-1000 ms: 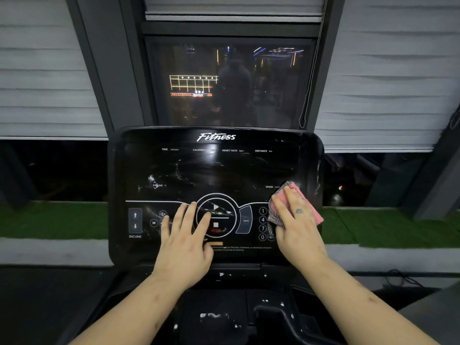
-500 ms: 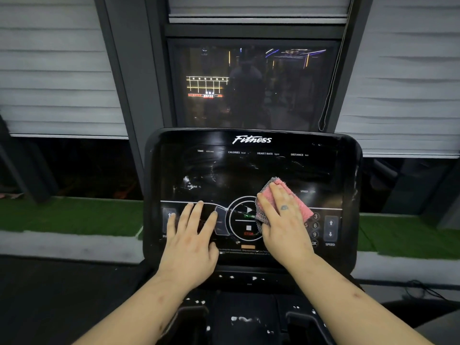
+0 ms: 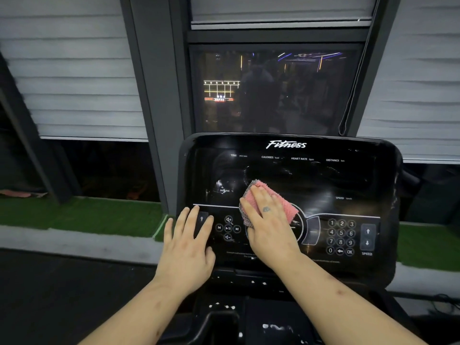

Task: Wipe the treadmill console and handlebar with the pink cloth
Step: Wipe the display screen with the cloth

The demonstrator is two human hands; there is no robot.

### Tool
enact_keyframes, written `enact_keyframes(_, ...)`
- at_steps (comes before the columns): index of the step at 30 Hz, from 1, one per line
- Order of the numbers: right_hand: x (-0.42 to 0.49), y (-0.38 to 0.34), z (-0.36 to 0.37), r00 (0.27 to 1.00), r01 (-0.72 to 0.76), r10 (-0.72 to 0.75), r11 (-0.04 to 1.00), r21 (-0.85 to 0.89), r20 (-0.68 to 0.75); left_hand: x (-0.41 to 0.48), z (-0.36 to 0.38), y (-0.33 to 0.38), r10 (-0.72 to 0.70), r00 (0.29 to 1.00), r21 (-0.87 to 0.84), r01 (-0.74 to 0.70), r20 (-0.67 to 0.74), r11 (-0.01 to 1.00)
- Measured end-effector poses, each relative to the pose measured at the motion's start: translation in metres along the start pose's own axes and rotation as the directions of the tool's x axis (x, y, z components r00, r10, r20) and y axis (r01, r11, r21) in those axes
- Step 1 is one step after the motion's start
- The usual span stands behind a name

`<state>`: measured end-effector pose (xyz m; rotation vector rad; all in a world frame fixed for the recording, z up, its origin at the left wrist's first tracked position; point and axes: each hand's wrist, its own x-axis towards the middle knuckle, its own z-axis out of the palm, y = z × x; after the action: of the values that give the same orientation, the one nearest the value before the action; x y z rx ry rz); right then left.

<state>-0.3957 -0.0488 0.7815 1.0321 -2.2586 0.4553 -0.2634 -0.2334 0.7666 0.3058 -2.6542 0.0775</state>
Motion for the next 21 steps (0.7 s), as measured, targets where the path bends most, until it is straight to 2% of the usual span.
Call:
enact_keyframes(11, 0.03, -0.06, 0.024, 0.993, 0.104, -0.104, 0.994, -0.012, 0.048, -0.01, 0.004, -0.034, -0.014, 0.999, 0.013, 0.013, 0.05, 1.0)
enact_keyframes(16, 0.032, -0.079, 0.037, 0.981, 0.155, -0.155, 0.988, 0.006, 0.117, -0.016, 0.005, -0.048, -0.024, 0.997, 0.003, 0.024, 0.068, 1.0)
enact_keyframes(21, 0.024, -0.091, 0.051, 0.964, 0.247, -0.246, 0.969, 0.002, 0.096, -0.019, 0.004, -0.053, -0.029, 0.994, -0.022, 0.031, 0.101, 0.999)
